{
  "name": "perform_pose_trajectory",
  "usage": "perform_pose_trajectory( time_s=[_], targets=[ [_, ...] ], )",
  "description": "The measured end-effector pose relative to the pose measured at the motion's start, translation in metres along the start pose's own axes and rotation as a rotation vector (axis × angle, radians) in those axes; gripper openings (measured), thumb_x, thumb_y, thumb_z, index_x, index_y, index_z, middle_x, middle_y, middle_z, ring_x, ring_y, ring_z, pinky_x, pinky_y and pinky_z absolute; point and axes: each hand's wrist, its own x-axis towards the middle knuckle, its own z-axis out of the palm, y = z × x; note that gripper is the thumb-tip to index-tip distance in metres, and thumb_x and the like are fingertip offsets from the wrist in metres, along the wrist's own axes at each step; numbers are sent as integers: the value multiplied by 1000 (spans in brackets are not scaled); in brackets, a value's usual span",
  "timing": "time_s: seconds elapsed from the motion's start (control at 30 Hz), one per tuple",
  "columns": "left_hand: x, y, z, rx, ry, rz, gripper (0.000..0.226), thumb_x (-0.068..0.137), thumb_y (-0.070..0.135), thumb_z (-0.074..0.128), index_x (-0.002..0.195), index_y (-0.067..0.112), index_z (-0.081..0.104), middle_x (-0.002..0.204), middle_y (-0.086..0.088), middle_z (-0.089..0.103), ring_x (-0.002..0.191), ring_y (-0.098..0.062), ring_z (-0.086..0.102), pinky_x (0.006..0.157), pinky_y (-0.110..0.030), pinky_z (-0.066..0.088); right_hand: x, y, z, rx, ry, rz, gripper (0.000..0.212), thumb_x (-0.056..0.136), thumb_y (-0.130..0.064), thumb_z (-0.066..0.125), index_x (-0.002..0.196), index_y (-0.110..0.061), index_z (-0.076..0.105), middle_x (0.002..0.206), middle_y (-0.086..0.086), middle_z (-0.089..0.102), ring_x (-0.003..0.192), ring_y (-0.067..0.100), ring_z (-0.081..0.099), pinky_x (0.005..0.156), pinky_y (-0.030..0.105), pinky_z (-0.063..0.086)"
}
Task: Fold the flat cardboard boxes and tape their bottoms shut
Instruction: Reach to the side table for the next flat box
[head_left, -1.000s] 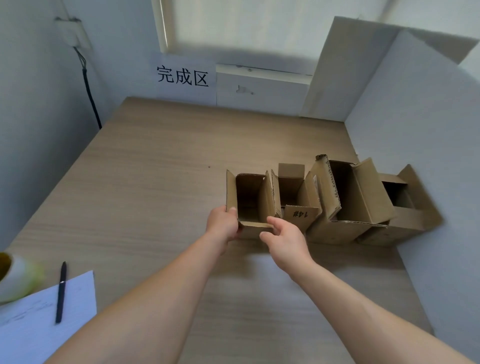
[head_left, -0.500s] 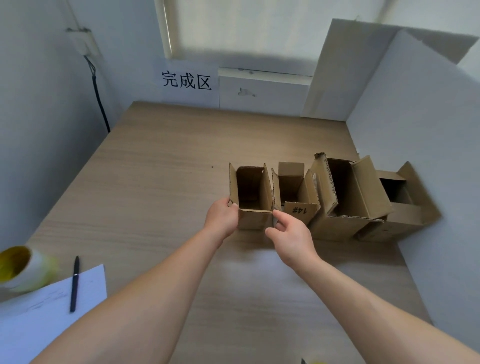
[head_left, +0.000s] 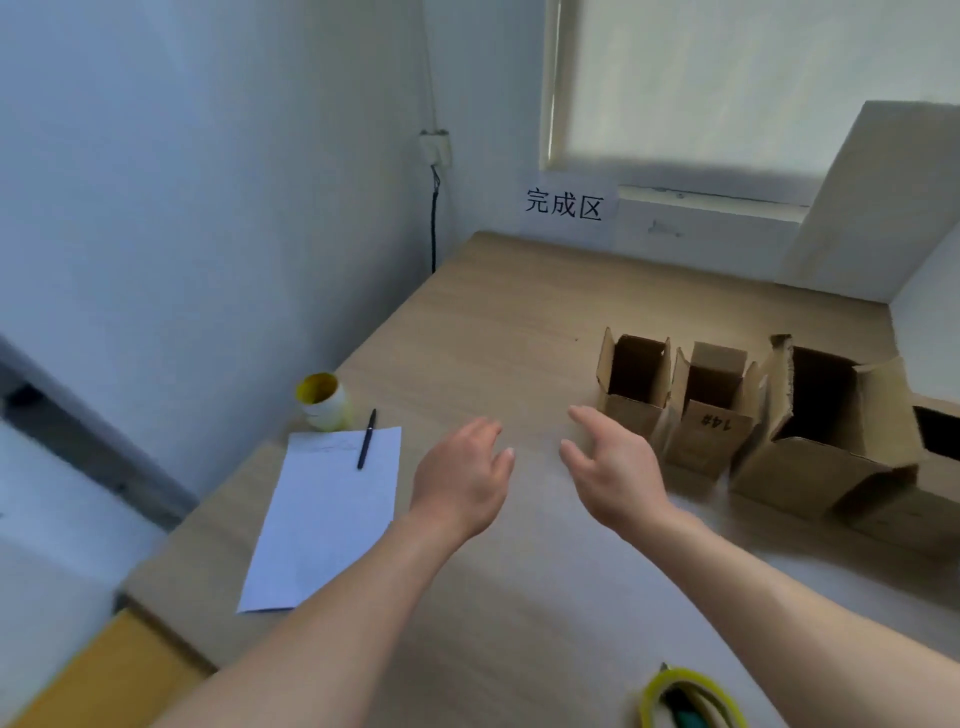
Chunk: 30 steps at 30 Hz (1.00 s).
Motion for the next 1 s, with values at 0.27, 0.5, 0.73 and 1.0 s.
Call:
perform_pose_trajectory(
  time_s=[0.27, 0.5, 0.73, 1.0],
  targets=[
    [-134, -59, -80, 182, 201, -234, 54, 96, 47, 29, 132, 15, 54, 137, 1, 53, 129, -21, 44, 96, -39, 42, -63, -105, 38, -23, -134, -351, 49, 96, -28, 59, 144, -18, 51, 153, 0, 45, 143, 15, 37, 113, 23, 26],
    [-255, -113, -132, 231, 373, -439, 41, 92, 45, 35, 110, 15, 58, 116, 2, 59, 113, -23, 52, 87, -37, 45, -137, -201, 80, -46, -232, -632, 43, 95, -27, 58, 137, -18, 56, 144, -4, 54, 127, 20, 49, 94, 28, 41],
    [-390, -159, -170, 243, 507, -560, 43, 100, 38, 44, 138, 17, 51, 143, 1, 50, 133, -19, 41, 109, -35, 35, -238, -283, 133, -82, -334, -842, 54, 96, -40, 57, 146, -23, 47, 156, -5, 40, 138, 18, 43, 110, 29, 34],
    [-555, -204, -183, 259, 546, -726, 49, 101, 43, 42, 145, 21, 44, 153, 2, 41, 141, -18, 33, 114, -37, 30, -379, -340, 192, -142, -430, -1022, 55, 97, -39, 56, 149, -25, 43, 155, -7, 41, 139, 16, 43, 109, 31, 38]
  ],
)
